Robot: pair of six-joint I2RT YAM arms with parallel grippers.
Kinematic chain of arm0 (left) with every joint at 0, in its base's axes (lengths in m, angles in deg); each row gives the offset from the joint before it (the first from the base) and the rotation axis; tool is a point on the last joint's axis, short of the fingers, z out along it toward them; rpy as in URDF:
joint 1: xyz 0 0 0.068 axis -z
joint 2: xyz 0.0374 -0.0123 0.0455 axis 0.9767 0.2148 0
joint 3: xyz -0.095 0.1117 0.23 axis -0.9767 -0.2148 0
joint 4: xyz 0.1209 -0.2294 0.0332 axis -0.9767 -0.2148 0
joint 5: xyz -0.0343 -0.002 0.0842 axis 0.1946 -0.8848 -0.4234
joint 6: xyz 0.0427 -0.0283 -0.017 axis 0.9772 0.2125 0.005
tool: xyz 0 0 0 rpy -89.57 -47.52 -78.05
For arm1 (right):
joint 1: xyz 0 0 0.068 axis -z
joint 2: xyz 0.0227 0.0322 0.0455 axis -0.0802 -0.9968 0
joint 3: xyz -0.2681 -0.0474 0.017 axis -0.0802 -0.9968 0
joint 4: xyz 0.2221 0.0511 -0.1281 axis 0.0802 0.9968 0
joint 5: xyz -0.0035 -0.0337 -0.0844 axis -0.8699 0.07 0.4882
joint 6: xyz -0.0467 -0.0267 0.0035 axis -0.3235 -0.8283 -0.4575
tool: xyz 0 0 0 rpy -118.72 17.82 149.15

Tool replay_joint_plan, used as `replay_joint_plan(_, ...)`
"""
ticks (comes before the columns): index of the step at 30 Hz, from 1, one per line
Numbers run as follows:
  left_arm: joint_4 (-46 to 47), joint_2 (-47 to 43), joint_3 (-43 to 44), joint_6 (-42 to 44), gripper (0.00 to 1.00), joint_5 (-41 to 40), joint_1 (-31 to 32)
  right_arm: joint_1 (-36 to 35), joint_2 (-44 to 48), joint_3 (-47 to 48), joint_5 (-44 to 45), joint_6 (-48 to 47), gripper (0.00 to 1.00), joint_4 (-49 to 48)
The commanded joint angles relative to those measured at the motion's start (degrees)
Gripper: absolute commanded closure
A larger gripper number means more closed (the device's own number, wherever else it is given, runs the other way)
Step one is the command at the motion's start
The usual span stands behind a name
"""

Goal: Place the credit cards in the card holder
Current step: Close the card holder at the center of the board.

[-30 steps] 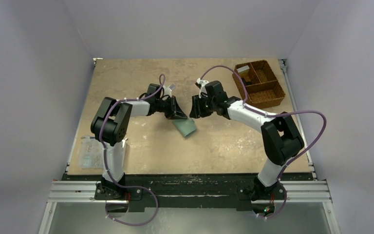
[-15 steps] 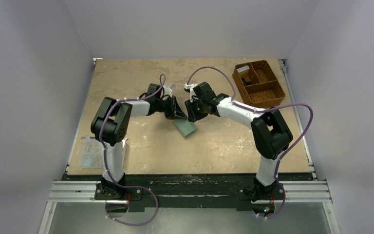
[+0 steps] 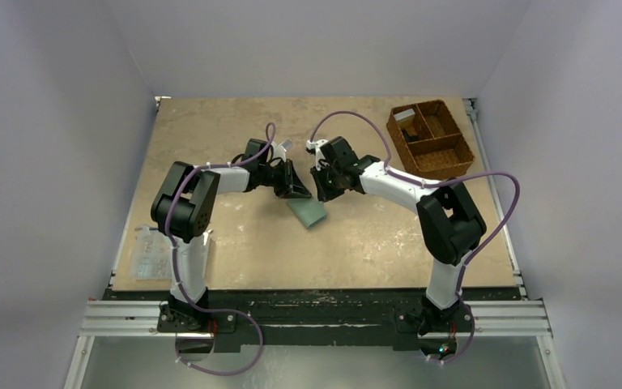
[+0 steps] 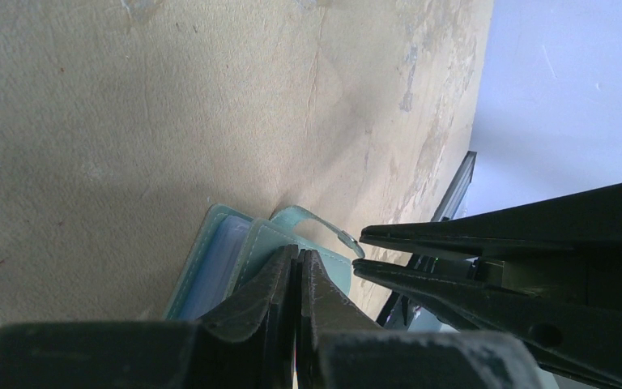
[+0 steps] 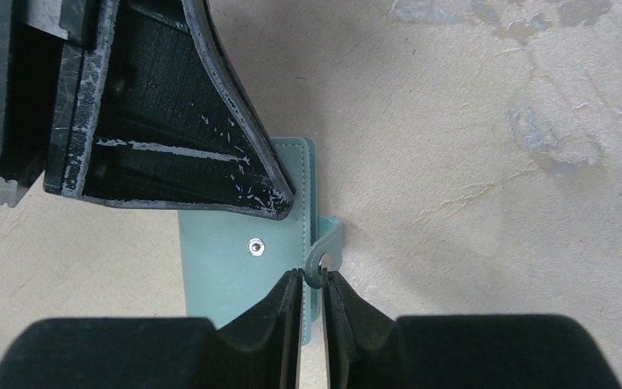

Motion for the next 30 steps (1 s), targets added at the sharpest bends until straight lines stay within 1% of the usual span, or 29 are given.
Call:
replay_joint_plan(1, -8.30, 2.01, -2.14, 4.21, 1.00, -5.28, 0.84, -0.32, -0.34, 2.86, 0.97, -0.72, 0.83, -0.70)
replay_joint_plan(8, -8.30, 2.15, -2.28, 4.27, 1.00, -5.09, 0.91, -0.36, -1.41, 3.12, 0.95, -0.89, 0.82, -1.19)
replay_joint_plan(12, -8.30, 2.19, -2.29, 4.27, 1.00, -5.09, 0.91, -0.31, -1.61, 3.02, 0.90, -0.89, 0.77, -1.50)
replay_joint_plan(15, -8.32, 2.27, -2.28, 4.28, 1.00, -5.09, 0.91, -0.34, -1.65, 3.12, 0.98, -0.89, 0.75, -1.55)
replay_joint_plan(19, -8.30, 2.28, -2.32, 4.30, 1.00, -5.09, 0.96, -0.34, -1.92, 3.31, 0.62, -0.77, 0.78, -1.70)
replay_joint_plan(20, -8.28, 2.29, -2.34, 4.27, 1.00, -5.02, 0.99, -0.33, -2.03, 3.40, 1.37, -0.68, 0.77, -1.46)
replay_joint_plan(22, -8.30, 2.27, -2.36, 4.29, 1.00, -5.00, 1.00, -0.36, -1.69, 3.17, 2.51, -0.55, 0.68, -1.29)
replay_joint_plan(23, -8.22, 2.27, -2.37, 4.33, 1.00, -5.00, 1.00, -0.35, -1.39, 2.97, 2.61, -0.54, 0.65, -1.40)
replay_joint_plan(30, -8.12, 2.36, -2.37, 4.32, 1.00, -4.83, 1.08, -0.38, -1.37, 2.69, 2.93, -0.67, 0.65, -1.74)
